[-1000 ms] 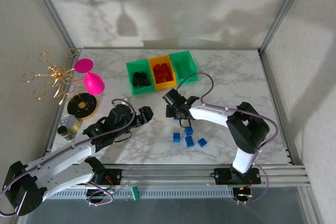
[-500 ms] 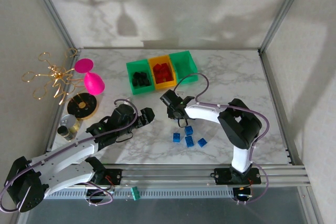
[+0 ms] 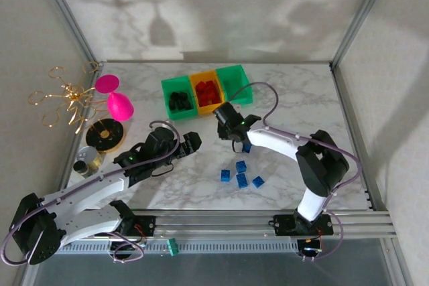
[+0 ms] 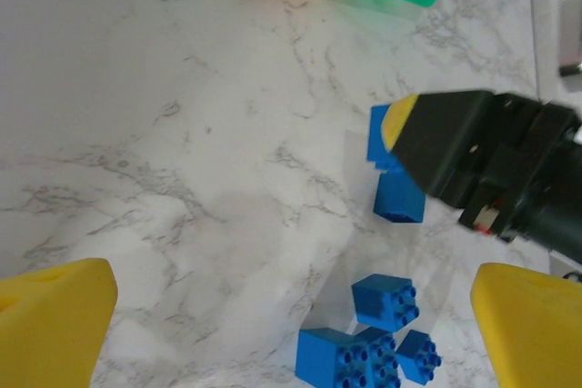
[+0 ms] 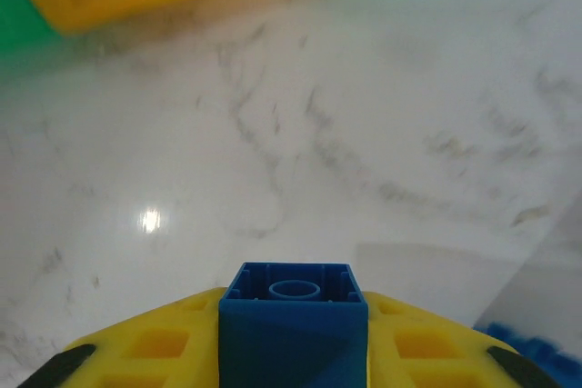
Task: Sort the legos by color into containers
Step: Pick up the lego from the center of the table, then place the lego in the container.
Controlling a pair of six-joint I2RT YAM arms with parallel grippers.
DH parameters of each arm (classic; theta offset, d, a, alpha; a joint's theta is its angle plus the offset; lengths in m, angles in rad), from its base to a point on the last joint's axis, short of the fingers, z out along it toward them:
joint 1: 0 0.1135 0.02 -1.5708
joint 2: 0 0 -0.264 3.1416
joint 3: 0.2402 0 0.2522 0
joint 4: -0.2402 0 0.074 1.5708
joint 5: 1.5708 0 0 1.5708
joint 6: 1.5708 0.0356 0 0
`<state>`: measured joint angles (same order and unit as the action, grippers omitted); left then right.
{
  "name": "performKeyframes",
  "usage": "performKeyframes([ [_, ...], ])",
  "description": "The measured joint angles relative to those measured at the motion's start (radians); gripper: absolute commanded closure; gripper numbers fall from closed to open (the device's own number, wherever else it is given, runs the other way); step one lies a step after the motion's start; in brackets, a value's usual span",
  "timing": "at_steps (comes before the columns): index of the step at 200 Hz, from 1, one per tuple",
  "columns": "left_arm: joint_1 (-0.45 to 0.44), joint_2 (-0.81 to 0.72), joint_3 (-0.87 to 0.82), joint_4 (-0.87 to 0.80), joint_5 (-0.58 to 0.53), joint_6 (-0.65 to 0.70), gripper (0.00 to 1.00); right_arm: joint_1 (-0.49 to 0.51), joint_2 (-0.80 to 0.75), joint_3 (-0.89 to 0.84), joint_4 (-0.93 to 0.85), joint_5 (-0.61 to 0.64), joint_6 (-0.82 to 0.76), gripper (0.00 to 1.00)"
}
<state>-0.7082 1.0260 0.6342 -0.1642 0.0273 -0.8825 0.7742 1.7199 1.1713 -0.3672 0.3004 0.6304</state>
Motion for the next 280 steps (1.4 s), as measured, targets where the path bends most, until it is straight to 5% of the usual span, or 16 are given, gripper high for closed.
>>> performKeyframes([
  [62,0.000,0.105,0.069,0.065,-0.027,0.004,0.00,-0.195,0.032,0.167,0.063,0.009,-0.161,0.77],
  [121,0.000,0.234,0.170,0.131,-0.054,0.020,0.00,-0.275,0.317,0.450,0.129,-0.016,-0.312,0.76],
  [175,0.006,0.305,0.216,0.167,-0.059,0.035,0.00,-0.312,0.504,0.633,0.130,-0.022,-0.404,0.61],
  [235,0.006,0.324,0.233,0.181,-0.061,0.045,0.00,-0.318,0.493,0.628,0.136,-0.031,-0.445,0.48],
  [280,0.003,0.317,0.242,0.179,-0.049,0.052,0.00,-0.318,0.291,0.483,0.113,-0.061,-0.395,0.41],
])
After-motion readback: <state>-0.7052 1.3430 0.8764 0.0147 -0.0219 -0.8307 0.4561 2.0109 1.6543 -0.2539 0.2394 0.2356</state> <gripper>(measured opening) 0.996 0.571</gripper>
